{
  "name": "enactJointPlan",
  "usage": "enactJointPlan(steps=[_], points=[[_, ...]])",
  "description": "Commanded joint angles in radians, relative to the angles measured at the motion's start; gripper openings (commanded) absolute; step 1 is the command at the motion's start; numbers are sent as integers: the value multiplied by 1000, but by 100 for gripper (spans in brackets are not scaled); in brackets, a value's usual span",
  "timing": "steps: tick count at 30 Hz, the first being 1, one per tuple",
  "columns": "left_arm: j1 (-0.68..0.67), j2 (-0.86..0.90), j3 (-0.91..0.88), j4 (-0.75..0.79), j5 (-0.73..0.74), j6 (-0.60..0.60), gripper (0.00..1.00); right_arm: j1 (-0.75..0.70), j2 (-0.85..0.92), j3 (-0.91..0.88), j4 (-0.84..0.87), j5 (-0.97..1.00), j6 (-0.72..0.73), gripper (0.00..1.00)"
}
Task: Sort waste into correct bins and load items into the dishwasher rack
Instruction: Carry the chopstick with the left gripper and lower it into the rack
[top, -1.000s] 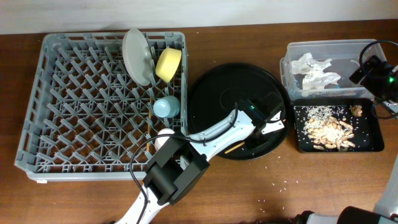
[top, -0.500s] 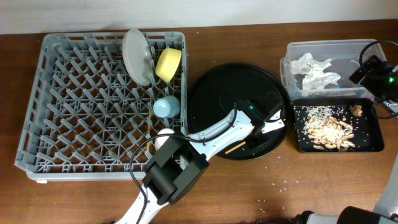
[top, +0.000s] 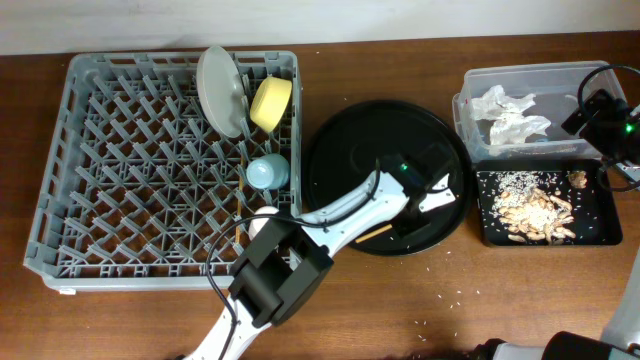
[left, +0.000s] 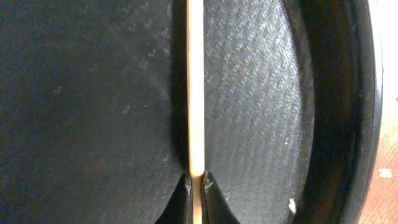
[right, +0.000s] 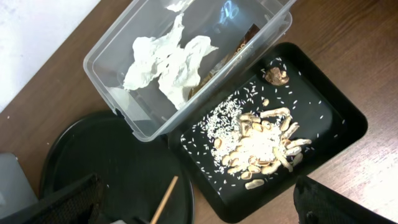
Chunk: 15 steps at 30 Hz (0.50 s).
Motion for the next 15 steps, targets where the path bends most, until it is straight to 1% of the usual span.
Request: enactJointPlan(steps=[1,3,6,7,8,9,12,13,15], points=[[81,-91,150,-107,-95,-43,0,-5,1,17,-1,19,8,98],[147,-143,211,-194,-109,-89,0,-5,1,17,-1,19,8,99],[294,-242,233,-303,-109,-241,1,-5,1,17,-1,19,8,98],[374,-286,233,-361,-134,-320,0,-5,1,17,-1,19,8,99],[428,-312,233,-404,-177,-364,0,-5,1,17,-1,19,8,98],[509,-348,233,-477,-240,-416,0,-5,1,17,-1,19,8,99],[687,-388,233,-657,-262,-494,1,-5,1,17,-1,19,8,99],[723,-387,226,-678,-262,-502,1,-5,1,17,-1,19,8,99],[766,-386,175,-654,-250,-501,1,-5,1,17,-1,19,8,99]])
